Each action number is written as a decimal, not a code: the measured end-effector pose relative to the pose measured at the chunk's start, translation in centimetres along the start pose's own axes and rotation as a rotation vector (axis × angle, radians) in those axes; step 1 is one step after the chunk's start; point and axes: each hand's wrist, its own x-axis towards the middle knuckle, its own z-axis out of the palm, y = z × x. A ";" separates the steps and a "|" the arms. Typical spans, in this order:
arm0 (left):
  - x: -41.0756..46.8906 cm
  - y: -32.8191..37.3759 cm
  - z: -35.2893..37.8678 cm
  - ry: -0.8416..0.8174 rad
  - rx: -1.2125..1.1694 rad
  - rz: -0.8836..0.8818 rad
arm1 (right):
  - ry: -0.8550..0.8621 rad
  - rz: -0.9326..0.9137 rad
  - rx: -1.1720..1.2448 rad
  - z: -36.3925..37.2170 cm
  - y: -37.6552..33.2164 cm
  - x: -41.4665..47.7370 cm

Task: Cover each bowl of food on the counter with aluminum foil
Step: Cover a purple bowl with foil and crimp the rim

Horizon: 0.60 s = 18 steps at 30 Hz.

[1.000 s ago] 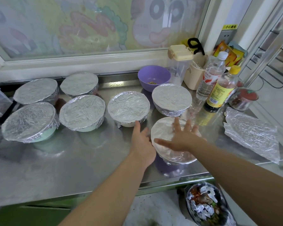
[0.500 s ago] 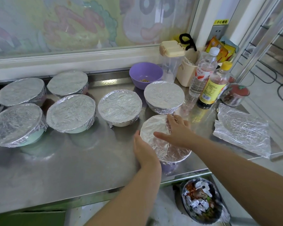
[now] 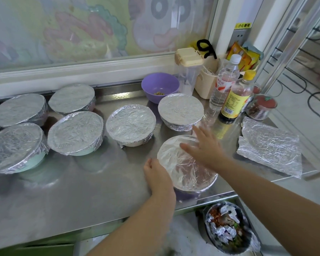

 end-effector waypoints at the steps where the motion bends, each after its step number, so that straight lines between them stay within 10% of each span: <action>1: 0.1 0.7 -0.1 0.024 0.071 0.066 | 0.152 0.043 0.127 0.2 0.0 -1.0; 7: 1.9 4.4 1.6 -0.355 0.644 0.636 | 0.637 0.602 1.022 4.7 -1.1 -7.7; 12: 3.4 4.3 1.4 -0.523 0.940 0.538 | 0.485 0.842 1.374 7.5 -1.3 -7.3; 18: 3.9 2.9 -0.9 -0.327 0.830 0.486 | 0.449 0.732 1.419 3.8 0.6 -5.1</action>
